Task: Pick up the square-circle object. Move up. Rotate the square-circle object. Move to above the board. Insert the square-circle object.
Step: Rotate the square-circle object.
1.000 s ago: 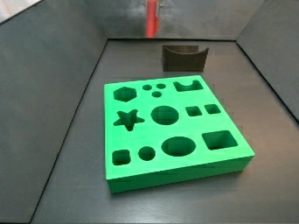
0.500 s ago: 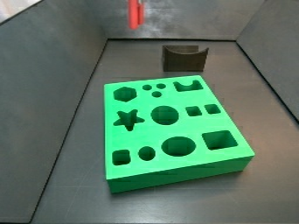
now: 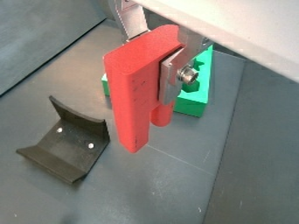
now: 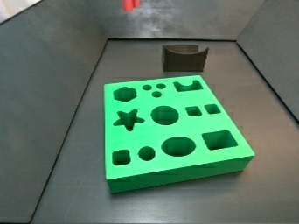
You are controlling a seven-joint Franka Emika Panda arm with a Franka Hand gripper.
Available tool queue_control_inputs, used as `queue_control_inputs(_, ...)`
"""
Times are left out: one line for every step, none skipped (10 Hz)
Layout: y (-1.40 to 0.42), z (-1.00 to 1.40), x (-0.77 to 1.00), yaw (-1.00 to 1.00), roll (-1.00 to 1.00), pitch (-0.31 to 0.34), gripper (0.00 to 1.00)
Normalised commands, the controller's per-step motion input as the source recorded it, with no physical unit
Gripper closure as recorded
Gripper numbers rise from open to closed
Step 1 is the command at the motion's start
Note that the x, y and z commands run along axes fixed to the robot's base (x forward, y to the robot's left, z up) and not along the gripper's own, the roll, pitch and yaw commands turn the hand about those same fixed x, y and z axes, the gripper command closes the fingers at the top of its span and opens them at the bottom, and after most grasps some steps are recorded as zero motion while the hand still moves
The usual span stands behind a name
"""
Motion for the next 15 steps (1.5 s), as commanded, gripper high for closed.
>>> queue_control_inputs(0.01,-0.05,0.02,0.39,0.1,-0.007,1.0)
queue_control_inputs(0.01,-0.04,0.02,0.28,0.09,-0.016,1.0)
queue_control_inputs(-0.03,0.0,0.02,0.77,0.07,-0.021,1.0)
queue_control_inputs(-0.03,0.01,0.02,0.66,0.06,-0.017,1.0)
queue_control_inputs(-0.03,0.01,0.01,0.47,0.06,-0.013,1.0)
queue_control_inputs(-0.01,0.01,0.01,0.27,0.06,-0.011,1.0)
queue_control_inputs(0.0,0.0,0.0,0.45,0.06,-0.011,1.0)
queue_control_inputs(0.0,0.0,0.0,0.41,0.06,-0.01,1.0)
queue_control_inputs(0.0,0.0,0.0,0.24,0.06,-0.01,1.0)
queue_control_inputs(0.0,-1.0,0.0,0.17,-0.14,-0.01,1.0)
queue_control_inputs(0.0,-1.0,0.01,0.08,-0.14,-0.027,1.0)
queue_control_inputs(0.0,-1.0,0.01,0.06,-0.14,-0.027,1.0)
queue_control_inputs(0.0,-1.0,0.02,0.03,-0.12,-0.03,1.0)
queue_control_inputs(0.0,-1.0,0.02,0.01,-0.12,-0.04,1.0)
queue_control_inputs(0.0,-1.0,0.02,0.0,-0.12,-0.051,1.0)
